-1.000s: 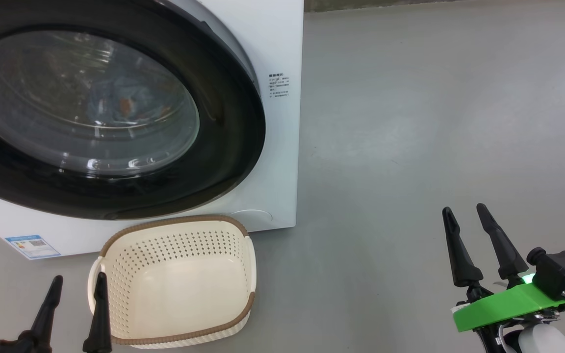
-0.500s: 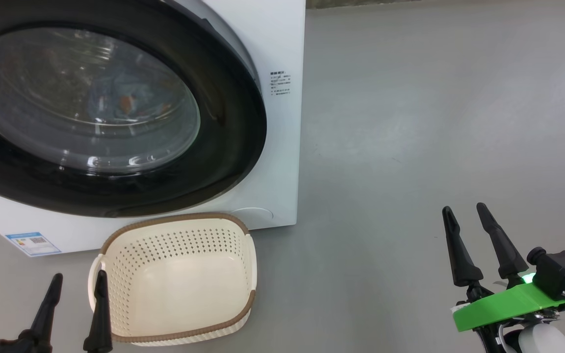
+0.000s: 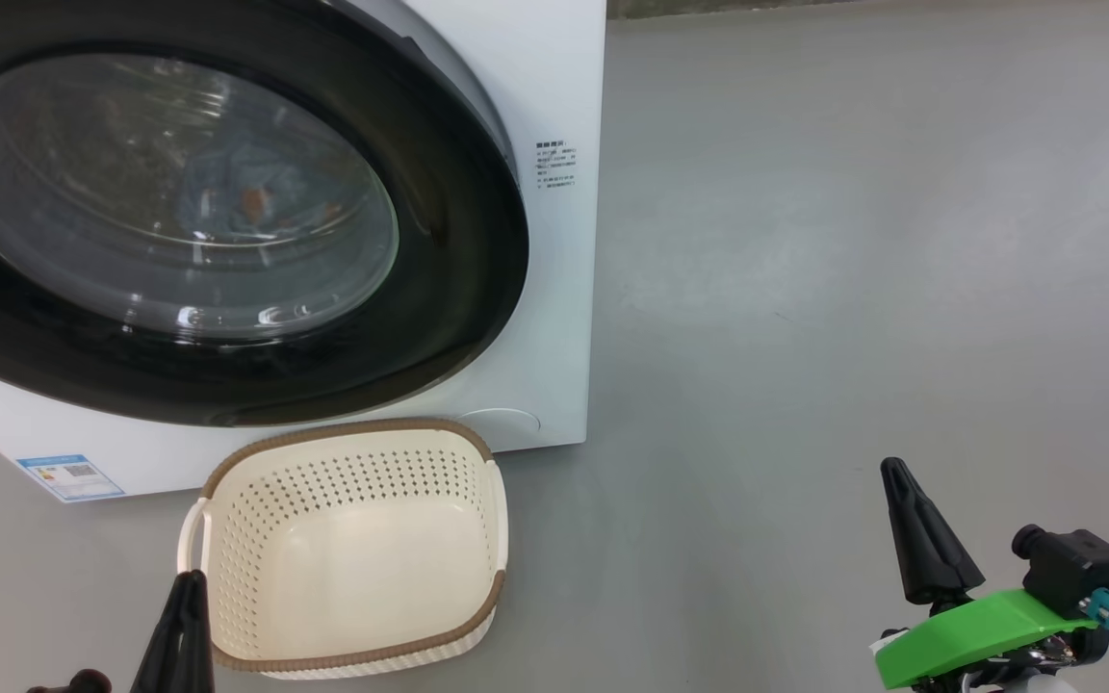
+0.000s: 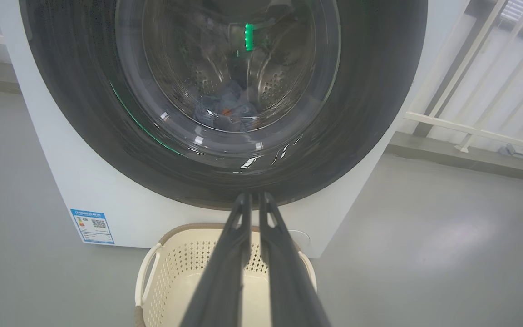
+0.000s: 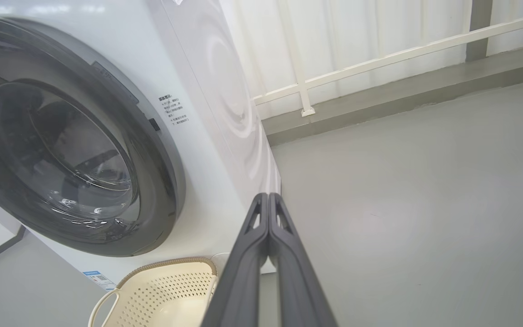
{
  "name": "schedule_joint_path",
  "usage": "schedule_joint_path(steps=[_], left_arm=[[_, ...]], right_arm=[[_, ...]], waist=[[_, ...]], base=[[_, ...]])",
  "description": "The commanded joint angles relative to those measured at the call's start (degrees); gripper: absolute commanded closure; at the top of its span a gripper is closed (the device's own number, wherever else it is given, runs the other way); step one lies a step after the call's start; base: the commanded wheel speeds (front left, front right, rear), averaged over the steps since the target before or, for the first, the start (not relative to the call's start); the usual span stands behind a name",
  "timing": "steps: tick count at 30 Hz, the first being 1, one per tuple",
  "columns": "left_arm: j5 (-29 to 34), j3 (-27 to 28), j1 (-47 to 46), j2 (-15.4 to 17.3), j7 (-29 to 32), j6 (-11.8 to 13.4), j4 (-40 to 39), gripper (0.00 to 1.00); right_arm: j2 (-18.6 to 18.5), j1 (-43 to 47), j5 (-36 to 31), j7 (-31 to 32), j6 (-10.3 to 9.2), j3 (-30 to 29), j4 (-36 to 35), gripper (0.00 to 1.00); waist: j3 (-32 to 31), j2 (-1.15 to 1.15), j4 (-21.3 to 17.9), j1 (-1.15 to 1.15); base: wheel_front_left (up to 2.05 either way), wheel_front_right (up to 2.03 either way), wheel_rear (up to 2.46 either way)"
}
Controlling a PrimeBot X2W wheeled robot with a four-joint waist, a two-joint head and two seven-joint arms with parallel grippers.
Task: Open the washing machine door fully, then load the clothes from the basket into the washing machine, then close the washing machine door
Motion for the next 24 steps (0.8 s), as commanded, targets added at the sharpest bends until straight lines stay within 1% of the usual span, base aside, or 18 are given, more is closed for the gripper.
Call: schedule_joint_path(steps=[1, 3, 5, 24], left_arm=[[-1.22, 0.52, -0.87, 0.54, 0.25, 0.01, -1.02, 1.00], [-2.39, 0.60, -1.03, 0.46, 0.57, 0.02, -0.94, 1.00], [-3.56, 0.70, -1.21, 0.39, 0.90, 0.02, -0.85, 1.00], [-14.65, 1.63, -2.58, -0.38, 4.05, 0.01, -0.35, 1.00]], right_arm=[[-0.51, -1.16, 1.46, 0.19, -0.01, -0.68, -1.37, 1.00], [-0.50, -1.21, 2.62, 0.47, -0.01, -0.81, -1.30, 1.00], [-0.50, -1.29, 3.78, 0.74, -0.02, -0.93, -1.25, 1.00], [-0.30, -1.65, 14.57, 3.51, -0.04, -2.33, -1.03, 1.00]], waist=[[-0.06, 0.00, 0.05, -0.01], [-0.07, 0.00, 0.14, -0.09], [-0.08, 0.00, 0.23, -0.11], [-0.73, 0.00, 1.06, -0.12]], base=[[0.00, 0.00, 0.00], [0.00, 0.00, 0.00], [0.00, 0.00, 0.00], [0.00, 0.00, 0.00]])
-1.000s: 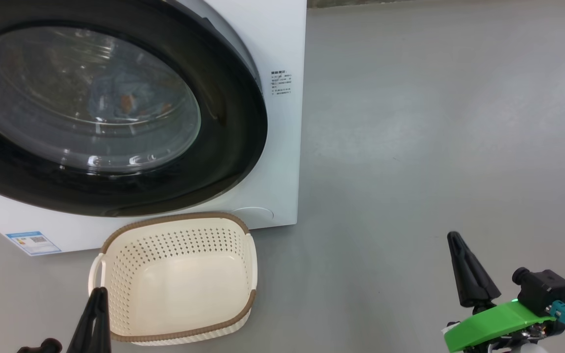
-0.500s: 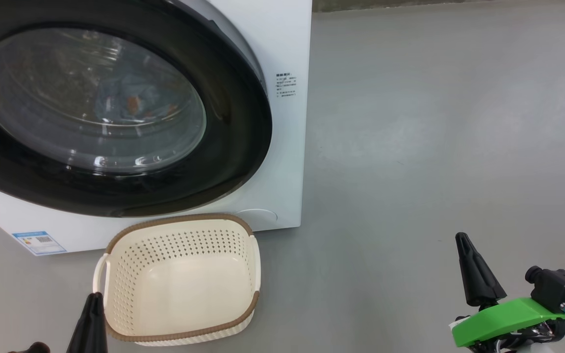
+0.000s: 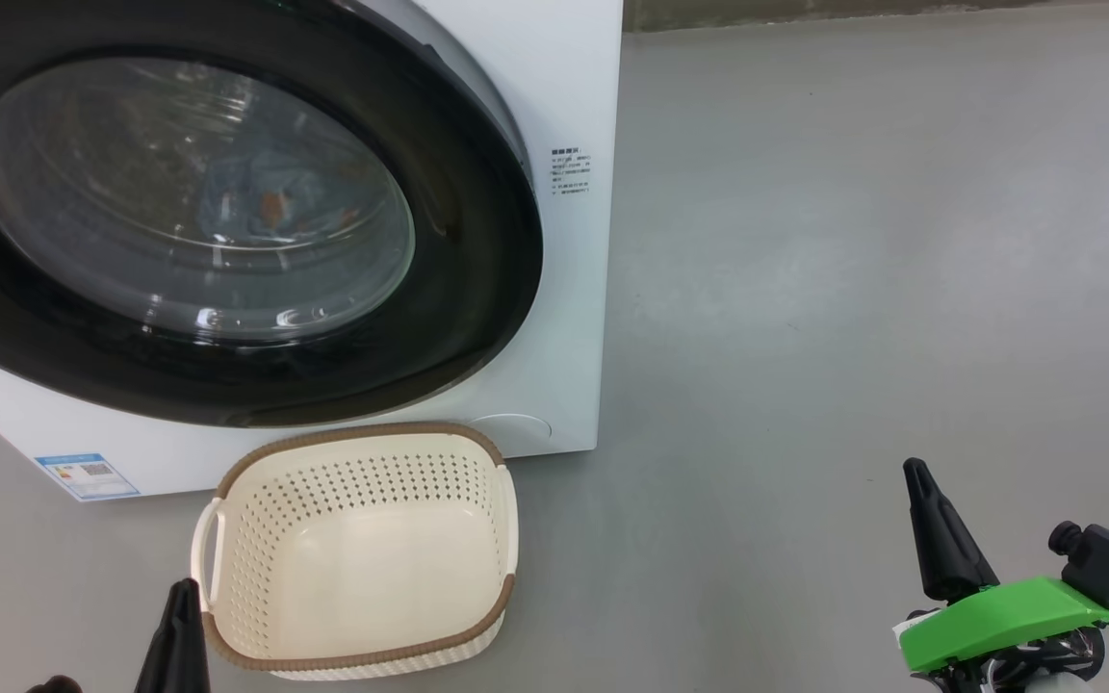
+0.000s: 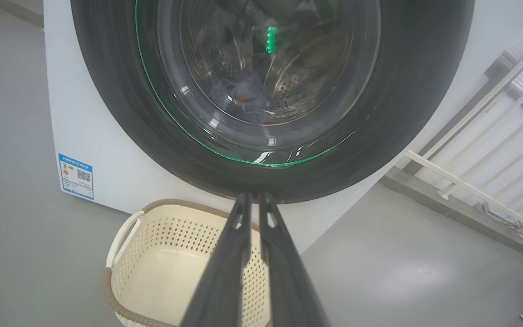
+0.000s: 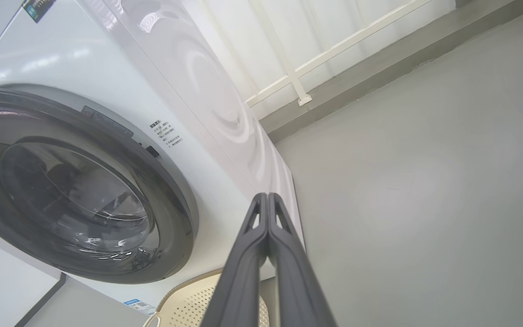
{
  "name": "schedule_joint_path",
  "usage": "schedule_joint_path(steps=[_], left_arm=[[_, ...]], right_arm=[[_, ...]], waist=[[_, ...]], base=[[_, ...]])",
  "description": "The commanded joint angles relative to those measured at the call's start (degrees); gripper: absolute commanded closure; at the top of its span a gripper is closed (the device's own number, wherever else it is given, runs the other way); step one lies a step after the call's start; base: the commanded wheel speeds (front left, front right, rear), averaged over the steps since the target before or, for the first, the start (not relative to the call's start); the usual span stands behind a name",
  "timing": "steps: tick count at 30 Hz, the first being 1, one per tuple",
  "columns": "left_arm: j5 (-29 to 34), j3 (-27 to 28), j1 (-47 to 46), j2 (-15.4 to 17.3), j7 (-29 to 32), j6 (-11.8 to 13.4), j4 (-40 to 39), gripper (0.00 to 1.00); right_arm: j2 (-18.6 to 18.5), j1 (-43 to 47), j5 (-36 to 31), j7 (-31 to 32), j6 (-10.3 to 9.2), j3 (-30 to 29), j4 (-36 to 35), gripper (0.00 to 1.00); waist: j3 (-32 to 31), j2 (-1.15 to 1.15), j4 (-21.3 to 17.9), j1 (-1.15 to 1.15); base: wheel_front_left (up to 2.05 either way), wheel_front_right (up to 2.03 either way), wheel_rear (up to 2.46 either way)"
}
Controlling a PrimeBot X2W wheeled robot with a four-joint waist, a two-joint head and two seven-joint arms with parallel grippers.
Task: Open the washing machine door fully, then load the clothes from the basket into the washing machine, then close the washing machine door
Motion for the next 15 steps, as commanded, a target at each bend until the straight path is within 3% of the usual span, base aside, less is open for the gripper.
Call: schedule_joint_path(steps=[1, 15], left_arm=[[-1.82, 1.04, -2.49, 0.62, 0.48, 0.01, -0.87, 1.00], [-9.98, 1.75, -3.36, 0.03, 2.82, 0.01, -0.73, 1.00]], right_arm=[[-0.56, -1.60, 2.26, 0.44, -0.04, -0.69, -1.21, 1.00], [-0.30, -1.82, 10.08, 2.61, -0.06, -1.87, -1.09, 1.00]], waist=[[-0.07, 0.00, 0.09, 0.00], [-0.56, 0.00, 0.70, 0.00]], base=[[0.00, 0.00, 0.00], [0.00, 0.00, 0.00]])
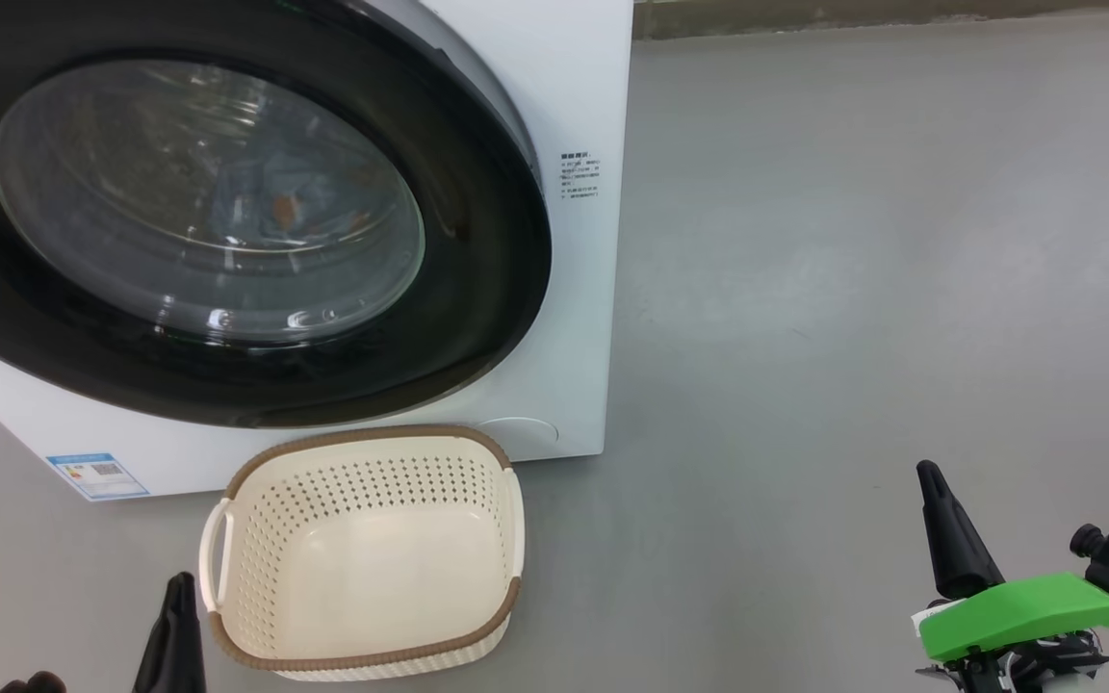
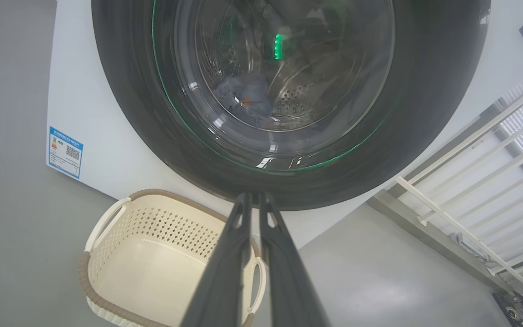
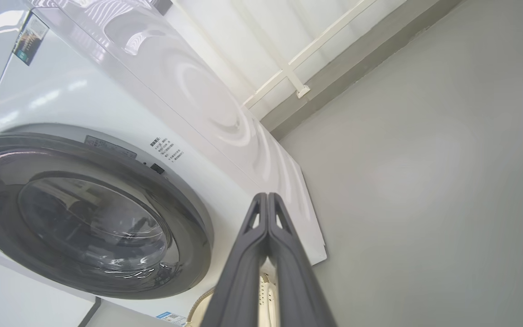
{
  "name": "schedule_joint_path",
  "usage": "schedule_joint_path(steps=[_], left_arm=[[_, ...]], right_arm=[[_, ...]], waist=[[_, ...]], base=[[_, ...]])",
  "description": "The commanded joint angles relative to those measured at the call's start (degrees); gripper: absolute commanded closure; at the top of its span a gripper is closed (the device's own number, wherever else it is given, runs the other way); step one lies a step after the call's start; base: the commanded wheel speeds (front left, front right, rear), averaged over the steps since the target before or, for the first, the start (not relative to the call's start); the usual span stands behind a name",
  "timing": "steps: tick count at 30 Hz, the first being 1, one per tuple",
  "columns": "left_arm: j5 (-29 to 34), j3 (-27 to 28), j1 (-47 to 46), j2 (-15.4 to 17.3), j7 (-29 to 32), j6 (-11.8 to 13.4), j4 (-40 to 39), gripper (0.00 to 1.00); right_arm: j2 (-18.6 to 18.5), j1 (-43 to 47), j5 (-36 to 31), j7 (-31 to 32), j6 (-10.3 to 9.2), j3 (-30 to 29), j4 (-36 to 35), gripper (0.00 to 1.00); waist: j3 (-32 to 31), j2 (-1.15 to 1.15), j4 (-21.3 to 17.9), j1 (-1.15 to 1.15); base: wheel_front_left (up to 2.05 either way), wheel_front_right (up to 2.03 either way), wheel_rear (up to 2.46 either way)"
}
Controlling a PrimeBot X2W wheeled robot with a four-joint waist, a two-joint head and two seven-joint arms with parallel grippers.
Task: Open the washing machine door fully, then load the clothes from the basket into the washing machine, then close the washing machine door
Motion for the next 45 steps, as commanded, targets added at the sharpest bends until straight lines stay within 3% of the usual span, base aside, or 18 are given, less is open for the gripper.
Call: schedule_joint_path(steps=[1, 45], left_arm=[[-2.01, 1.23, -2.33, 0.39, 0.42, 0.01, -0.89, 1.00], [-26.94, 3.48, -5.05, -1.47, 7.65, 0.02, -0.32, 1.00]], right_arm=[[-0.52, -1.79, 2.39, 0.45, -0.05, -0.43, -1.27, 1.00], [0.67, -2.50, 25.91, 7.51, -0.11, -4.58, -0.87, 1.00]], waist=[[-0.08, 0.00, 0.10, 0.00], [-1.58, 0.00, 1.97, 0.00]], base=[[0.00, 0.00, 0.00], [0.00, 0.00, 0.00]])
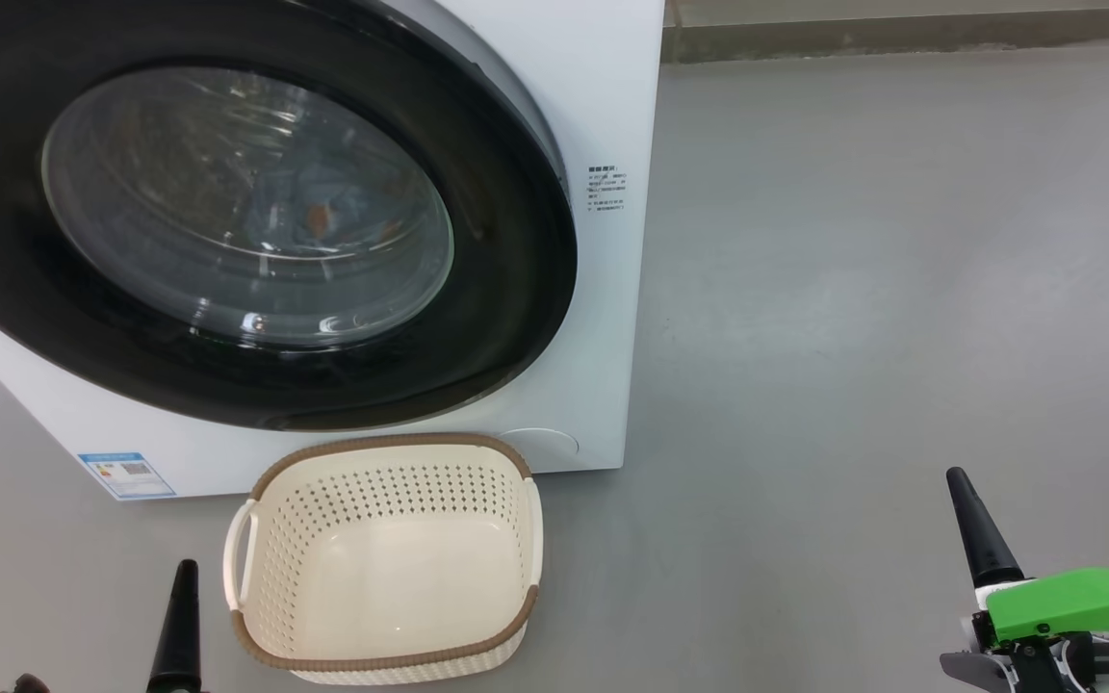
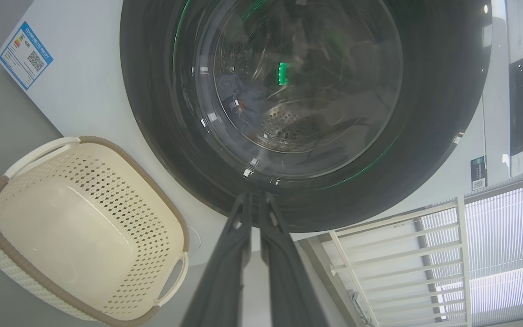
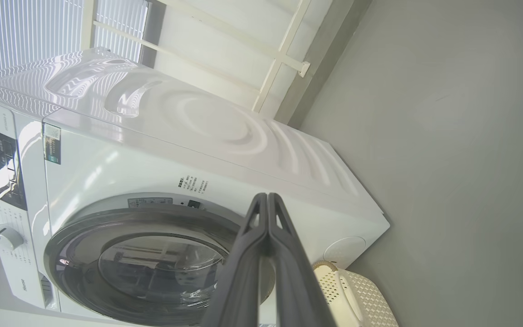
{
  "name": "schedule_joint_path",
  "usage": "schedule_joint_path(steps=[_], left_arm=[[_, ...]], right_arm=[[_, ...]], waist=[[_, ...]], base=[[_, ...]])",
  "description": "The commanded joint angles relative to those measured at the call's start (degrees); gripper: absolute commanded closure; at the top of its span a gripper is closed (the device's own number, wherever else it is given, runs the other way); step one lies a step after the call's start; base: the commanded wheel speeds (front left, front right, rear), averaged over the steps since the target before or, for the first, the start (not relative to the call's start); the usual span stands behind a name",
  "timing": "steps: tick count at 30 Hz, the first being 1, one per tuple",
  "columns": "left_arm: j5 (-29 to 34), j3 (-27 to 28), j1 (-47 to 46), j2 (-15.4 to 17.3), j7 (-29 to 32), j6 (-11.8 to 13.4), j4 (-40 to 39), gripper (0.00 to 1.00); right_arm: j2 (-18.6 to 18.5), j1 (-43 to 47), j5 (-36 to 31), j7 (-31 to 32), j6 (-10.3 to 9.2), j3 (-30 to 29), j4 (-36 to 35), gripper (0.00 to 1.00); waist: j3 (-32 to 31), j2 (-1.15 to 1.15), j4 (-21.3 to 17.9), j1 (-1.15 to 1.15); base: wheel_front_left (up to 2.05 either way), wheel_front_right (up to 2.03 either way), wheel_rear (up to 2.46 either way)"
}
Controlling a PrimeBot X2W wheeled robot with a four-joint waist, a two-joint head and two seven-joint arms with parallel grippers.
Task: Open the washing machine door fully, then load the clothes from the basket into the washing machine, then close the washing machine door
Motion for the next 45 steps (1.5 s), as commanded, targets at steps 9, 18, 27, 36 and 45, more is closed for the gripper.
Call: schedule_joint_path(steps=[9, 18, 27, 36, 45], left_arm=[[-5.94, 2.04, -3.27, 0.03, 1.80, 0.02, -0.81, 1.00], [-11.14, 2.53, -3.85, -0.36, 3.32, 0.02, -0.69, 1.00], [-16.36, 3.01, -4.42, -0.76, 4.85, 0.02, -0.56, 1.00], [-21.14, 3.46, -4.95, -1.13, 6.25, 0.02, -0.45, 1.00], [-21.12, 3.48, -4.95, -1.14, 6.27, 0.02, -0.45, 1.00]], right_arm=[[-0.04, -2.59, 6.39, 1.61, 0.04, -0.27, -1.22, 1.00], [0.27, -2.75, 11.24, 3.16, 0.02, -1.23, -1.13, 1.00], [0.59, -2.91, 16.09, 4.72, 0.01, -2.20, -1.04, 1.00], [0.90, -3.05, 20.52, 6.17, 0.00, -3.11, -0.96, 1.00], [1.01, -3.07, 20.39, 6.29, 0.00, -3.27, -0.95, 1.00]], waist=[[-0.31, 0.00, 0.38, 0.00], [-0.62, 0.00, 0.77, 0.00], [-0.94, 0.00, 1.17, 0.00], [-1.23, 0.00, 1.53, 0.00], [-1.23, 0.00, 1.53, 0.00]], base=[[0.00, 0.00, 0.00], [0.00, 0.00, 0.00], [0.00, 0.00, 0.00], [0.00, 0.00, 0.00], [0.00, 0.00, 0.00]])
